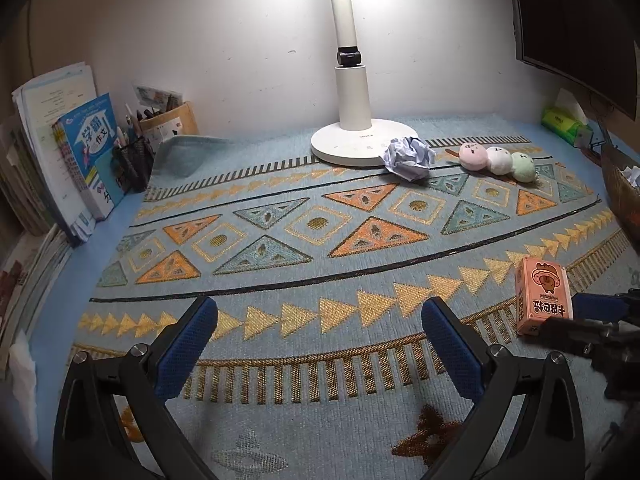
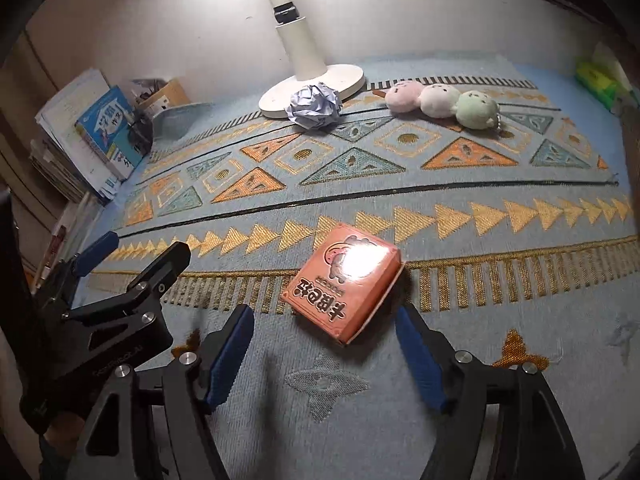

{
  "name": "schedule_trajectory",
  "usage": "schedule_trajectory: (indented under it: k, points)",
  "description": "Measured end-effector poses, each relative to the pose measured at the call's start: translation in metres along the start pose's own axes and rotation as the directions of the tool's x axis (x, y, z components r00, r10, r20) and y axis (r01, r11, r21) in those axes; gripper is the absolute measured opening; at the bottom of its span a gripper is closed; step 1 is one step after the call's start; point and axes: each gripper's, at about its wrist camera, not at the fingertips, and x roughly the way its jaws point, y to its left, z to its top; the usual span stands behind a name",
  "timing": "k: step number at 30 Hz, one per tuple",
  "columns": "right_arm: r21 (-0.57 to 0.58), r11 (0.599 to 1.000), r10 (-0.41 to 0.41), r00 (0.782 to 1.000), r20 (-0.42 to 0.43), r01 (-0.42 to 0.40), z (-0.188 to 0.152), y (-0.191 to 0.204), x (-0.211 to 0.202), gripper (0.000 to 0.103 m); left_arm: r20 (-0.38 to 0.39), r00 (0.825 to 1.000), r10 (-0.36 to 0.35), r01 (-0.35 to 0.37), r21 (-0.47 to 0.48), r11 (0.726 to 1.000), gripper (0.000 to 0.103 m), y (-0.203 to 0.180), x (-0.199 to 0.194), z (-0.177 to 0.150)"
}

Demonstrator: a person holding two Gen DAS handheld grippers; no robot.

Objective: Organize objects

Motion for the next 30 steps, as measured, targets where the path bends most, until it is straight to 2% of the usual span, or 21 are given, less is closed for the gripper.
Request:
schedule_trajectory:
  k: [4, 6, 7, 10, 13, 16, 17, 18, 21, 24, 29, 30]
  points:
    - [-0.045, 0.996, -0.082, 0.997, 0.000, 0.082, 0.007, 0.017, 0.014, 0.071, -0.002, 1.000, -0.009, 0.009, -0.028, 1.000, 0.102, 0.006, 0.001, 0.000]
    - [-0.098, 0.986, -0.134, 0.991, -0.008, 0.132, 0.012, 0.020, 0.018, 0.060, -0.003, 1.000, -0.008, 0.007, -0.072, 0.997, 0.102, 0.015, 0.001, 0.000]
    - [-0.142, 0.978, -0.157, 0.988, -0.012, 0.153, 0.013, 0.021, 0.019, 0.050, -0.005, 1.000, -0.025, 0.025, -0.098, 0.995, 0.102, 0.019, 0.001, -0.001]
    - [-0.243, 0.954, -0.182, 0.983, -0.004, 0.176, 0.014, 0.016, 0.018, 0.044, -0.001, 0.997, -0.077, 0.076, -0.128, 0.989, 0.102, 0.025, 0.002, 0.001]
    - [-0.221, 0.954, -0.207, 0.978, 0.008, 0.203, 0.024, -0.007, 0.015, 0.043, -0.029, 0.990, -0.139, 0.134, -0.130, 0.982, 0.102, 0.020, 0.007, 0.016]
    - [-0.179, 0.964, -0.197, 0.980, 0.016, 0.197, 0.044, -0.030, 0.016, 0.043, -0.018, 0.975, -0.221, 0.216, -0.140, 0.966, 0.102, 0.011, 0.013, 0.050]
    - [-0.190, 0.966, -0.178, 0.984, 0.011, 0.177, 0.049, -0.033, 0.019, 0.043, -0.030, 0.974, -0.224, 0.219, -0.134, 0.967, 0.102, 0.006, 0.020, 0.062]
    - [-0.196, 0.967, -0.163, 0.987, 0.015, 0.163, 0.054, -0.037, 0.021, 0.043, -0.049, 0.979, -0.196, 0.189, -0.110, 0.976, 0.102, -0.002, 0.030, 0.074]
    - [-0.190, 0.974, -0.119, 0.993, 0.020, 0.120, 0.062, -0.046, 0.027, 0.043, -0.036, 0.990, -0.133, 0.132, -0.043, 0.990, 0.102, -0.026, 0.064, 0.095]
    - [-0.168, 0.982, -0.082, 0.996, 0.035, 0.087, 0.062, -0.053, 0.031, 0.043, -0.034, 0.989, -0.147, 0.147, -0.009, 0.989, 0.102, -0.048, 0.095, 0.109]
    - [-0.164, 0.983, -0.080, 0.996, 0.043, 0.086, 0.061, -0.052, 0.029, 0.046, -0.055, 0.991, -0.125, 0.126, 0.025, 0.992, 0.102, -0.071, 0.134, 0.125]
    - [-0.171, 0.981, -0.086, 0.995, 0.045, 0.092, 0.060, -0.050, 0.029, 0.046, -0.061, 0.991, -0.118, 0.120, 0.026, 0.992, 0.098, -0.072, 0.139, 0.127]
